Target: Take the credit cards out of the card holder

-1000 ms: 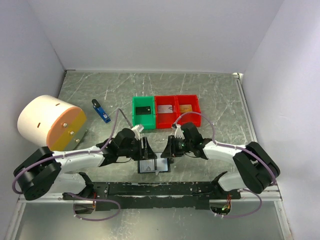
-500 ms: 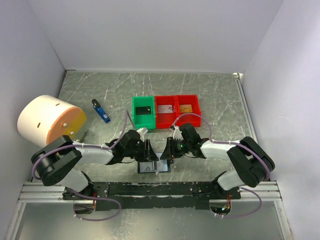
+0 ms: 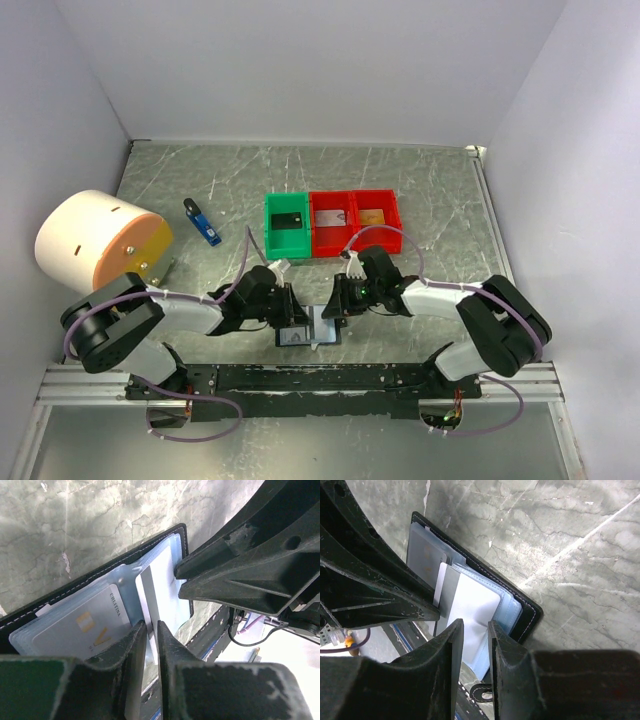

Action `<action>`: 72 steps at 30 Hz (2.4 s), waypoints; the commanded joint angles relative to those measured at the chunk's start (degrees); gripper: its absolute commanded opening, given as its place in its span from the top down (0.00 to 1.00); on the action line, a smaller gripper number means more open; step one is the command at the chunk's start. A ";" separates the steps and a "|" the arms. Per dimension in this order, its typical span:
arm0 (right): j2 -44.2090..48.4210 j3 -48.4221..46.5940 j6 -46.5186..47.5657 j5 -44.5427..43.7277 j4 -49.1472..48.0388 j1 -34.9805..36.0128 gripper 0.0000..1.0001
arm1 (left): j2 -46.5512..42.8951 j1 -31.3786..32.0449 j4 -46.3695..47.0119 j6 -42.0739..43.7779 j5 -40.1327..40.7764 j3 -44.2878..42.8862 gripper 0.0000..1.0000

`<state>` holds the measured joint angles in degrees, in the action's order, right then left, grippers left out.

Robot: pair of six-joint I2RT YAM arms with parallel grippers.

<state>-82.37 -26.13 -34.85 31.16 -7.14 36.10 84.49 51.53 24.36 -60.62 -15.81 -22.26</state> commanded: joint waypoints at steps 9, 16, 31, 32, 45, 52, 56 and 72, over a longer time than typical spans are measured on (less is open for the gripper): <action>1.43 2.17 1.67 -7.06 6.54 -0.15 0.72 | -2.87 0.34 2.89 -1.63 0.11 0.31 0.89; 5.89 1.16 -0.47 -5.06 4.85 -0.04 0.72 | -4.24 0.41 -0.05 -1.18 1.16 0.36 0.89; -1.03 1.30 -0.32 -1.93 -0.67 1.45 0.70 | -2.21 0.35 1.05 -1.21 0.25 0.04 0.85; -1.39 1.38 0.00 -2.14 -0.30 1.43 0.70 | -2.07 0.39 1.16 -1.32 0.10 0.15 0.83; -2.26 0.90 1.54 -3.82 2.39 1.43 0.70 | -2.69 0.39 8.23 -4.46 -1.44 3.99 0.75; -2.62 0.82 1.69 -4.50 2.86 1.43 0.70 | -3.54 0.35 10.00 -6.05 -1.01 5.63 0.83; -2.44 0.67 1.80 -4.71 3.24 1.49 0.70 | -4.98 0.37 7.81 -5.41 -0.48 5.69 0.90; 2.97 -0.41 0.34 -3.91 3.35 1.43 0.70 | -8.44 0.39 -0.79 -2.40 1.93 3.44 0.88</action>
<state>-82.35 -26.63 -35.29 30.94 -7.03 37.39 76.05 51.59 24.03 -64.51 -14.31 -17.21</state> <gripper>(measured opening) 0.298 0.121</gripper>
